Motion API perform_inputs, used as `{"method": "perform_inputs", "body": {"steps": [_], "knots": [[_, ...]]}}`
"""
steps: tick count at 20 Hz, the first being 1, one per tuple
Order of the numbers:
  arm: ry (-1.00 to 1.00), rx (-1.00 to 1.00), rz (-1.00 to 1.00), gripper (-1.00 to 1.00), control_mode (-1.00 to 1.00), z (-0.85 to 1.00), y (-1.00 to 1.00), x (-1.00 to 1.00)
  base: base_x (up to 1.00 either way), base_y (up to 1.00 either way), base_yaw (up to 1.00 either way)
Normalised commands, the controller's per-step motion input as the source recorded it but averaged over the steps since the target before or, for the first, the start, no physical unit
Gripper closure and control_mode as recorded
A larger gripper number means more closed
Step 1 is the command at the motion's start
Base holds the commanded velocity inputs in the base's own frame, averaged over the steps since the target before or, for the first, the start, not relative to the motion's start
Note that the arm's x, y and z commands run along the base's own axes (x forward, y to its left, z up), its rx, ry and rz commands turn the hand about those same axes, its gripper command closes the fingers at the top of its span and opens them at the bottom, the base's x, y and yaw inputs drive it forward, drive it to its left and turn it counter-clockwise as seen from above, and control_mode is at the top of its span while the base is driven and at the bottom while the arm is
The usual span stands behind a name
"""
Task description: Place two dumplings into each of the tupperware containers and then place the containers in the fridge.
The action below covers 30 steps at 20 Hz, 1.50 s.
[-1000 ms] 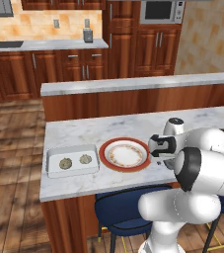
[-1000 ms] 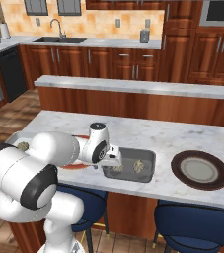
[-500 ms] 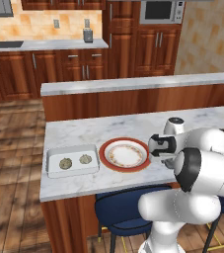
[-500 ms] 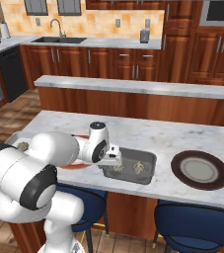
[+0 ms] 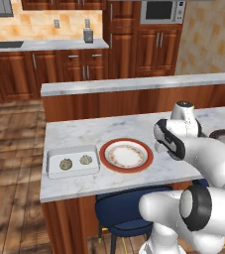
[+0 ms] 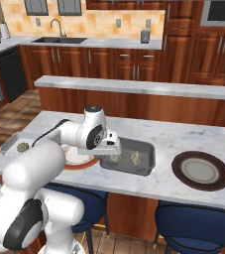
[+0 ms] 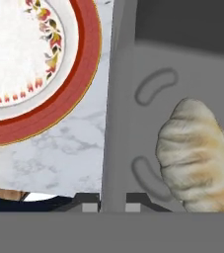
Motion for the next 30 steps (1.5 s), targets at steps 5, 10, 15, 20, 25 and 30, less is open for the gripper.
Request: {"method": "perform_inputs", "body": {"steps": [5,10,15,20,25,30], "knots": [[0.00,-0.12,0.27,1.00,-1.00,0.58,0.00,-0.21,0.00,0.00,0.00],[0.00,-0.10,0.47,1.00,-1.00,0.56,0.26,-0.44,0.00,0.00,0.00],[0.07,-0.14,0.48,1.00,-1.00,0.51,0.57,-0.56,0.00,0.00,0.00],[0.00,-0.11,0.46,1.00,-1.00,0.36,0.35,-0.61,0.00,0.00,0.00],[0.05,-0.01,0.41,1.00,-1.00,0.32,0.11,-0.28,0.00,0.00,0.00],[0.01,0.00,0.27,1.00,-1.00,0.25,0.06,-0.17,0.00,0.00,0.00]]}}
